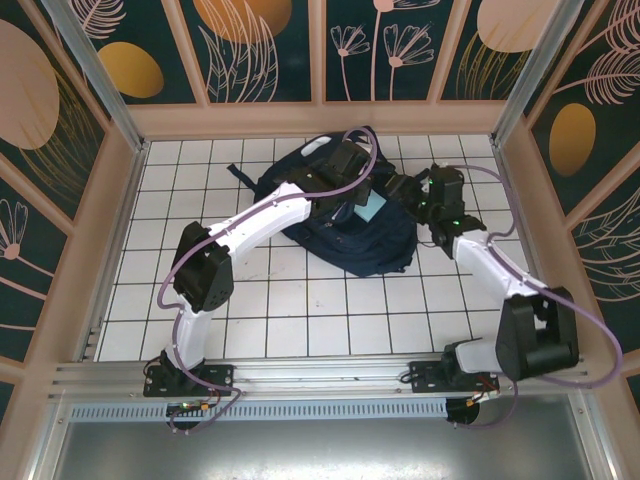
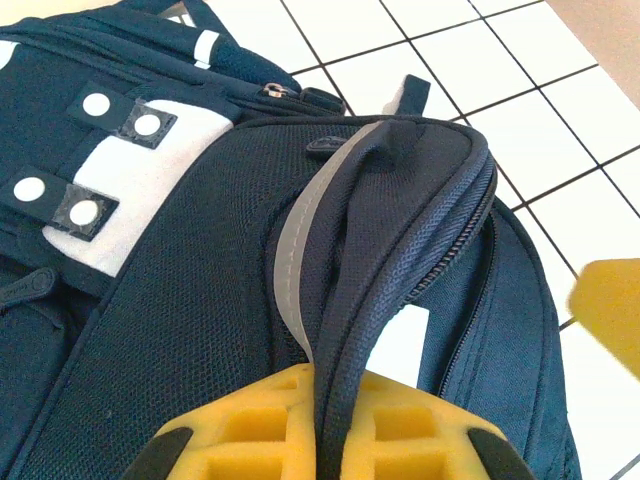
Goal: Pack books, pencil case, and school supplies into a backpack
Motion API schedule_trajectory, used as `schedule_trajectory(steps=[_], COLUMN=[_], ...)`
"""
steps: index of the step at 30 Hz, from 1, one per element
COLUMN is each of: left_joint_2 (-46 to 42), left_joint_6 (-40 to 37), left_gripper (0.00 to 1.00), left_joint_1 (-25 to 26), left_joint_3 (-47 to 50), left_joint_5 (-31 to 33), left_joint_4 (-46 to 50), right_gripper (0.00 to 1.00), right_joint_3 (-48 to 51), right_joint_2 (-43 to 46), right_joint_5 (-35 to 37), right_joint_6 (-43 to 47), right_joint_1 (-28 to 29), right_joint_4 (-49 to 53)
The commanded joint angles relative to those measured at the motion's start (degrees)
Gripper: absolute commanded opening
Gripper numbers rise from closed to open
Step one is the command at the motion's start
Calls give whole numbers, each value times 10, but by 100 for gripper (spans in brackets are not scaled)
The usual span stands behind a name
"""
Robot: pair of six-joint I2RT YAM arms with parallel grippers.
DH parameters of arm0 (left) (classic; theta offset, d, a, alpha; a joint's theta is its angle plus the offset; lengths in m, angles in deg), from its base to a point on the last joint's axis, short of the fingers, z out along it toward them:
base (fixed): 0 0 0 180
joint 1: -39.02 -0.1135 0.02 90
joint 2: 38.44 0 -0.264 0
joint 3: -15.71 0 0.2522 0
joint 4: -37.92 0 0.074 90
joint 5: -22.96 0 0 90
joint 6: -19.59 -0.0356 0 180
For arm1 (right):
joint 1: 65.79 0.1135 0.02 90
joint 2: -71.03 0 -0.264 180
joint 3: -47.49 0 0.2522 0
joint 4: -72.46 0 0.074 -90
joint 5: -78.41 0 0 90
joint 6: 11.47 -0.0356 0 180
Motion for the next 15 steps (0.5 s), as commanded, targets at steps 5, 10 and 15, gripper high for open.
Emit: schedule_trajectory(steps=[5, 10, 15], left_joint_2=[4, -50, -132], left_joint_6=[16, 46, 86], left_gripper=[32, 95, 96], left_joint_1=[-3, -17, -62], left_joint_3=[-66, -12, 122], left_joint_5=[-44, -30, -31], left_joint_4=[-45, -59, -125], right_gripper=[60, 61, 61], right_joint_3=[57, 83, 95], right_joint_2=[47, 57, 68], right_joint_5=[4, 11, 27], right_joint_6=[16, 0, -5], right_joint_1=[-4, 3, 8], right_joint_4=[24, 8, 10])
